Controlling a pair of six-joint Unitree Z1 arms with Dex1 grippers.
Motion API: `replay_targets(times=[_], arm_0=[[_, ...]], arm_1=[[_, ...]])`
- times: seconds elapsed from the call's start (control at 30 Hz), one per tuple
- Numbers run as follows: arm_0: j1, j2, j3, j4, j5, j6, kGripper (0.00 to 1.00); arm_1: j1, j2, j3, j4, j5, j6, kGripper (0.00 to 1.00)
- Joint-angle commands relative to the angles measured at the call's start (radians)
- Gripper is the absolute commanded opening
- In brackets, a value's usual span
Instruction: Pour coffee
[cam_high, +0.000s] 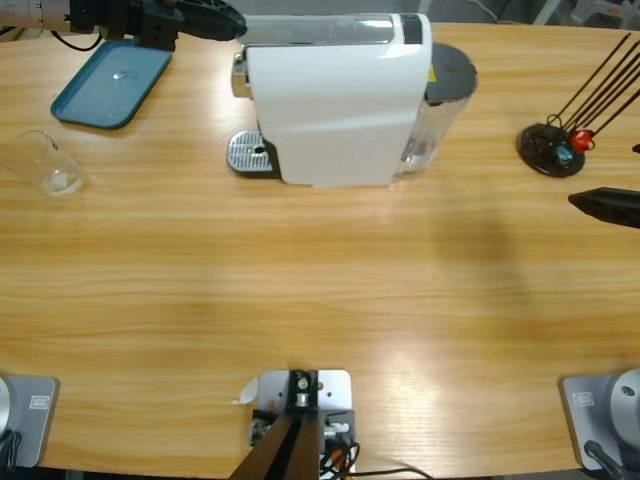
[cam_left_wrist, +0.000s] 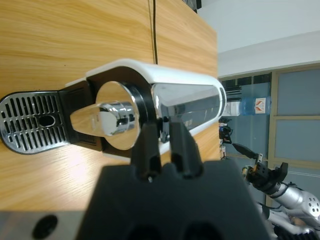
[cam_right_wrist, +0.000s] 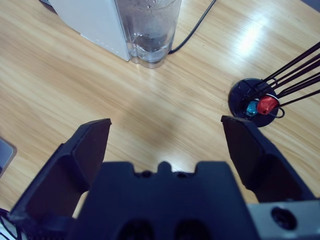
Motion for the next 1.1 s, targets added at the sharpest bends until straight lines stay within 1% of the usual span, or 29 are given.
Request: replay_targets(times=[0.03,0.23,0.27,0.33,0.37,0.4,0.43,0.47,0.5,0.53,0.6,0.67,0.73,0.77,0.8,0.87,0.93,1.03,1.1], arm_0=[[-0.087,-0.058,-0.147,-0.056,-0.053,-0.02,0.0],[-0.102,-0.058,-0.186,-0.059,-0.059,-0.03,0.0],[-0.105,-0.058,-0.186,-0.075,-0.069,-0.03,0.0],[-0.124,-0.056,-0.175,-0.157,-0.096,-0.009,0.0],[-0.135,-0.056,-0.168,-0.192,-0.1,0.036,0.068],[-0.144,-0.059,-0.164,-0.202,-0.102,0.093,0.616],[-0.149,-0.068,-0.151,-0.201,-0.103,0.16,0.936],[-0.154,-0.082,-0.126,-0.203,-0.095,0.229,0.986],[-0.159,-0.101,-0.092,-0.204,-0.078,0.309,0.987],[-0.165,-0.128,-0.048,-0.204,-0.049,0.411,0.987],[-0.177,-0.192,0.053,-0.198,0.018,0.577,0.987],[-0.178,-0.28,0.162,-0.176,0.073,0.703,0.987],[-0.178,-0.348,0.202,-0.079,0.135,0.779,0.982],[-0.186,-0.369,0.203,-0.006,0.17,0.824,0.982],[-0.202,-0.382,0.203,0.065,0.215,0.869,0.982],[-0.236,-0.397,0.209,0.196,0.304,0.953,0.987],[-0.245,-0.404,0.238,0.238,0.347,0.985,0.987],[-0.245,-0.405,0.267,0.24,0.354,0.983,0.987],[-0.245,-0.395,0.266,0.237,0.352,0.982,0.987]], arm_1=[[-0.011,-0.011,0.015,-0.006,0.008,-0.012,1.0],[-0.011,-0.014,0.016,-0.008,0.007,-0.012,1.0],[-0.011,-0.016,0.017,-0.008,0.005,-0.011,1.0],[-0.011,-0.029,0.022,-0.011,-0.022,-0.005,1.0],[-0.011,-0.037,0.024,-0.014,-0.053,-0.002,1.0],[-0.011,-0.049,0.021,-0.022,-0.097,0.002,1.0],[-0.012,-0.066,0.017,-0.034,-0.153,0.018,1.0],[-0.013,-0.08,0.017,-0.056,-0.213,0.038,1.0],[-0.023,-0.085,0.019,-0.085,-0.265,0.053,1.0],[-0.056,-0.078,0.029,-0.129,-0.291,0.059,1.0],[-0.142,-0.031,0.082,-0.245,-0.264,0.069,1.0],[-0.208,0.062,0.107,-0.286,-0.252,0.099,1.0],[-0.257,0.129,0.136,-0.343,-0.257,0.133,0.999],[-0.291,0.165,0.159,-0.377,-0.254,0.146,0.96],[-0.34,0.211,0.198,-0.426,-0.25,0.149,0.889],[-0.402,0.268,0.262,-0.509,-0.225,0.149,0.885],[-0.432,0.292,0.323,-0.609,-0.204,0.149,0.885],[-0.479,0.33,0.371,-0.725,-0.181,0.146,0.885],[-0.5,0.375,0.38,-0.785,-0.146,0.137,0.885]])
